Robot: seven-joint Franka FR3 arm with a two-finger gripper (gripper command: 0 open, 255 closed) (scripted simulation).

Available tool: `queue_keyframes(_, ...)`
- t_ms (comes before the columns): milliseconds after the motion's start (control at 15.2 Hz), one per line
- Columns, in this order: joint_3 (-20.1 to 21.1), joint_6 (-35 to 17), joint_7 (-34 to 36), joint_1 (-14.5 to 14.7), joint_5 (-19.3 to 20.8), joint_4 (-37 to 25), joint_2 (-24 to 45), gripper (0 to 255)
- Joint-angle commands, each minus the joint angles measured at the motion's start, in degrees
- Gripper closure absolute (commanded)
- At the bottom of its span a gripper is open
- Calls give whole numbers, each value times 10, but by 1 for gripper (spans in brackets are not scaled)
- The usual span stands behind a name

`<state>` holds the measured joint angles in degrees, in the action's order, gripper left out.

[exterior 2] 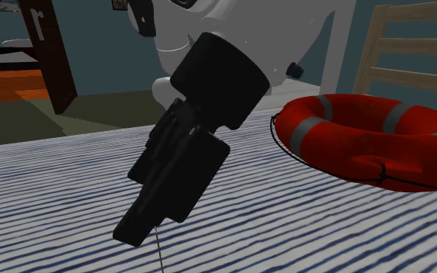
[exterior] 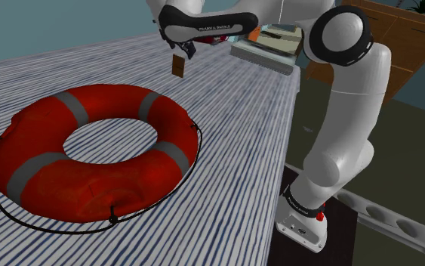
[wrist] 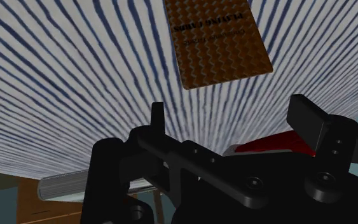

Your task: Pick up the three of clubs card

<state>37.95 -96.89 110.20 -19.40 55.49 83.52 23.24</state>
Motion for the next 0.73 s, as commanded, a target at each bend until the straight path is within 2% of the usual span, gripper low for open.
queue_keyframes(0, -4, -4, 13, 2, 7, 3, 8, 0)
queue_keyframes(396, -6, -25, 34, -1, 14, 29, 13, 0)
queue_keyframes(462, -7, -26, 35, -1, 14, 30, 13, 255)
queue_keyframes(660, -7, -27, 35, -1, 14, 30, 13, 255)
